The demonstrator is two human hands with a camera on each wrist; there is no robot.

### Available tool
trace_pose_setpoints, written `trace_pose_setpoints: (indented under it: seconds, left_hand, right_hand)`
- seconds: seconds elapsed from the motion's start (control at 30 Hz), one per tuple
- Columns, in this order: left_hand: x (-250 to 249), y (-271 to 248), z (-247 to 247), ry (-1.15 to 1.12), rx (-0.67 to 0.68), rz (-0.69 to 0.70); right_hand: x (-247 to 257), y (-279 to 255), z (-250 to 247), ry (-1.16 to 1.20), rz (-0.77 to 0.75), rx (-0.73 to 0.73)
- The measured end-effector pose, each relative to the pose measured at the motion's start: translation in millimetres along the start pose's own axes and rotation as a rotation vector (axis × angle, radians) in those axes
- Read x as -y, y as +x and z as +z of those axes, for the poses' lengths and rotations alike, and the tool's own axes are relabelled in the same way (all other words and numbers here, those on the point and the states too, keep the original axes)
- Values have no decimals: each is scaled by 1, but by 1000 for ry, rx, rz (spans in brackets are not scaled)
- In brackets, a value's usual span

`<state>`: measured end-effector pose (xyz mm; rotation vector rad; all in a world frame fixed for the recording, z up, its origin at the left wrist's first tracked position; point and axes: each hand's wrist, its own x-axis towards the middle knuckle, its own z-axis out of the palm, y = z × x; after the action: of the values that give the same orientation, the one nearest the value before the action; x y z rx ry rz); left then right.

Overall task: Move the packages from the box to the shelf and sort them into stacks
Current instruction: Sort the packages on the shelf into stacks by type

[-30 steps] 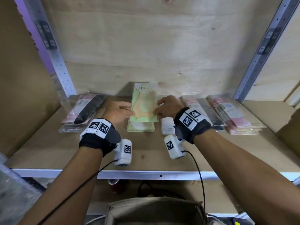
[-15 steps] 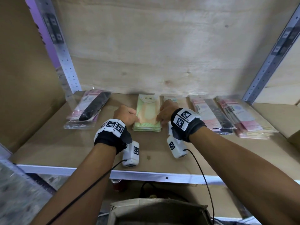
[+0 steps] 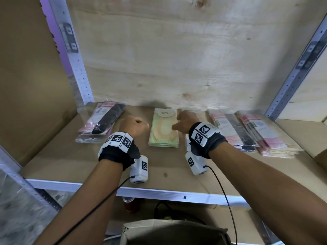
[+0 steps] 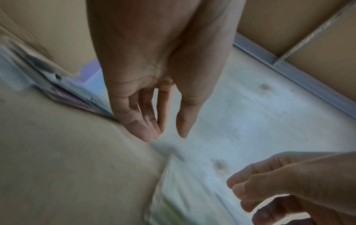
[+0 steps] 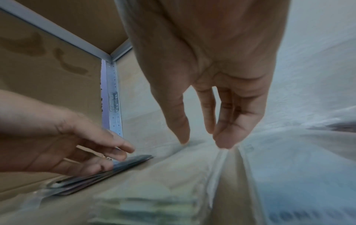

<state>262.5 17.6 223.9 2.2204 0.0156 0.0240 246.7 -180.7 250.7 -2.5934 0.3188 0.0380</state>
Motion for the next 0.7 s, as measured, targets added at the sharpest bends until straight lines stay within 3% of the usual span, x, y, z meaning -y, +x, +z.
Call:
trace_pose_setpoints:
  seconds: [0.1, 0.27, 0.5, 0.7]
  left_hand:
    - [2, -1, -29, -73, -112, 31]
    - [21, -10, -81, -148, -198, 47]
    - [52, -13, -142, -160, -268, -37]
    - [70, -22, -158, -154, -306, -64]
  right_hand:
    - [20, -1, -3, 56, -104, -56]
    - [70, 1, 18, 221, -180, 50]
    - [146, 12, 85, 430, -100, 287]
    - [187, 22, 133, 419, -75, 374]
